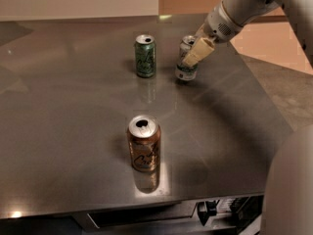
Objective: Move 7up can near green can
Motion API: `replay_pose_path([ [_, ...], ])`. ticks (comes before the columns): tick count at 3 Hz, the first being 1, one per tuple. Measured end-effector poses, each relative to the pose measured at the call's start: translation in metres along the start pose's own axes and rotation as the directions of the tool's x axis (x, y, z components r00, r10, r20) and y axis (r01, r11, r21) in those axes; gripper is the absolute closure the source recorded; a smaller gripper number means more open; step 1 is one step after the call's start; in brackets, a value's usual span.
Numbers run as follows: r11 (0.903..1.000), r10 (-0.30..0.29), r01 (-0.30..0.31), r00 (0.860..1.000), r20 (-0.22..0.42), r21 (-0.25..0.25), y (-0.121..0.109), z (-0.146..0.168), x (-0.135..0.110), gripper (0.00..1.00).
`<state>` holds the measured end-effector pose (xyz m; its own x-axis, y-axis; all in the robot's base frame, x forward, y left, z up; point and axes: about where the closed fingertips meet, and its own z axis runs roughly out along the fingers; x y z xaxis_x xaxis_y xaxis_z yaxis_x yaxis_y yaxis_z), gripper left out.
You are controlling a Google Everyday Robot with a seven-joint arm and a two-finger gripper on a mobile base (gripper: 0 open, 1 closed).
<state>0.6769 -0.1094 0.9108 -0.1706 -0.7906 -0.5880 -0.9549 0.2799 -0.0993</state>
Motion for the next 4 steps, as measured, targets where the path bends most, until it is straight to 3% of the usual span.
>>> replay_pose_path([
  [1, 0.9992, -0.021, 0.022, 1.0, 0.008, -0.034, 0.002, 0.014, -0.016, 1.0],
  [2, 0.9975, -0.042, 0.042, 0.999, 0.001, -0.057, 0.003, 0.025, -0.028, 0.86],
  [4, 0.9934, -0.059, 0.057, 0.998, -0.013, -0.099, 0.005, 0.041, -0.036, 0.39],
])
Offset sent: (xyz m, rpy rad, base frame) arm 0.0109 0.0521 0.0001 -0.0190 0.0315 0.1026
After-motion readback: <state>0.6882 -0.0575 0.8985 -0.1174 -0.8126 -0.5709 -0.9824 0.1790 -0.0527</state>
